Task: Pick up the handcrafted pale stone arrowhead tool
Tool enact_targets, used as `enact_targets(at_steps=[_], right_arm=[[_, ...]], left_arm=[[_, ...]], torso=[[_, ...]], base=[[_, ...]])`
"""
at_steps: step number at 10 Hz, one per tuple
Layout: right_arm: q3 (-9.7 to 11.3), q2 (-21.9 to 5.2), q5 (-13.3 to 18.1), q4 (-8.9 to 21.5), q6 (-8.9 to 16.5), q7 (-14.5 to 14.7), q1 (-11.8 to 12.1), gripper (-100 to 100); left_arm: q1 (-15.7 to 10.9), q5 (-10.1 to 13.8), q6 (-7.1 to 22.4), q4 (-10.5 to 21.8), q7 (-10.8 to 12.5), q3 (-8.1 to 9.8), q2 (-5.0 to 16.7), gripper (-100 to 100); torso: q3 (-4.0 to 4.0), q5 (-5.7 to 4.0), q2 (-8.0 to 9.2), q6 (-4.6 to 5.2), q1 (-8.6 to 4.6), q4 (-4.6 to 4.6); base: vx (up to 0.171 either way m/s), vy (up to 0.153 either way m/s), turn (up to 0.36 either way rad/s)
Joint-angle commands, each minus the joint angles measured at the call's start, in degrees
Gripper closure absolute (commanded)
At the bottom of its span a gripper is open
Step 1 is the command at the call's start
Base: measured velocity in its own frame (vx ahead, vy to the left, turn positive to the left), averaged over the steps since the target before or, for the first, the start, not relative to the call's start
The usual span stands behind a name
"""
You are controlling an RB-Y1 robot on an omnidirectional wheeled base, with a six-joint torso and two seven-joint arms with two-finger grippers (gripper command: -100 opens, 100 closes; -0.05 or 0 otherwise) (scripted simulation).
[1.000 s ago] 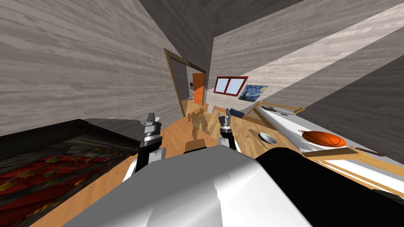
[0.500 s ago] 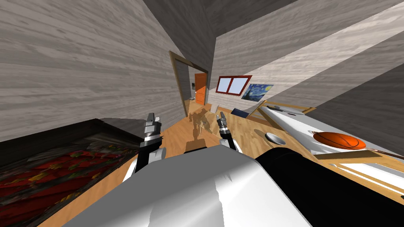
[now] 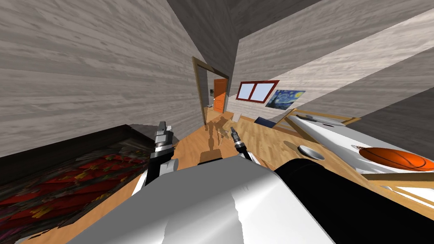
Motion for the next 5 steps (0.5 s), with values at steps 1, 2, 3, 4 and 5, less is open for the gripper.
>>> enact_targets(at_steps=[1,2,3,4,5], right_arm=[[0.1,-1.5,0.4,2.9,0.0,1.2,-0.2,-100],[0.7,-3.2,1.3,4.8,-0.3,3.1,0.0,-100],[0.7,-3.2,1.3,6.0,-0.3,3.1,0.0,-100],[0.7,-3.2,1.3,6.1,-0.3,3.1,0.0,-100],[1.4,-4.9,2.2,8.3,-0.6,4.9,0.2,-100]], left_arm=[[0.0,0.0,0.0,0.0,0.0,0.0,0.0,0],[0.0,0.0,0.0,0.0,0.0,0.01,0.0,0],[0.0,0.0,0.0,0.0,0.0,0.01,0.0,0],[0.0,0.0,0.0,0.0,0.0,0.02,0.0,0],[0.0,0.0,0.0,0.0,0.0,0.03,0.0,0]], torso=[[0.0,0.0,0.0,0.0,0.0,0.0],[0.01,-0.04,0.02,0.02,-0.26,0.0],[0.0,-0.07,0.01,0.01,-0.36,0.0],[0.03,-0.12,0.05,0.03,-0.67,0.01],[0.06,-0.21,0.11,0.02,-1.06,0.03]], base=[[0.019,0.25,0.021],[0.03,0.225,0.077],[0.016,0.142,0.036],[-0.006,0.03,-0.009],[0.002,0.091,0.095]])
